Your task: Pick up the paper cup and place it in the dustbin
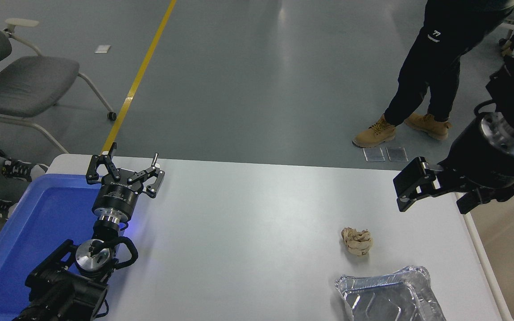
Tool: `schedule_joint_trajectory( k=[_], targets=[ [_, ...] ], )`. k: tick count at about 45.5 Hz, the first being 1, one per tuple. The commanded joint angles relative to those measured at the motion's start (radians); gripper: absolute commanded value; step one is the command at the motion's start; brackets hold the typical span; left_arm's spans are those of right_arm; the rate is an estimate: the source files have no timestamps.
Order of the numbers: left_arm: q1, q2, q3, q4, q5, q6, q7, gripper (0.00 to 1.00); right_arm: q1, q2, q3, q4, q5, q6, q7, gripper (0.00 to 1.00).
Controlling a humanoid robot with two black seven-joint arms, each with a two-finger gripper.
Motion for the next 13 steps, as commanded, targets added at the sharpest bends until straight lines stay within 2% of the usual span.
schedule_joint_trajectory(
  k=[1,13],
  targets=[
    [0.0,0.0,0.0,0.0,0.0,0.001,0.0,0.99,0.023,0.044,-0.011,0.001,0.066,0.015,0.002,1.0],
    [0.0,0.0,0.0,0.0,0.0,-0.001,0.0,0.99,0.023,0.054,-0.01,0.001,0.054,0.015,0.003,1.0]
  ],
)
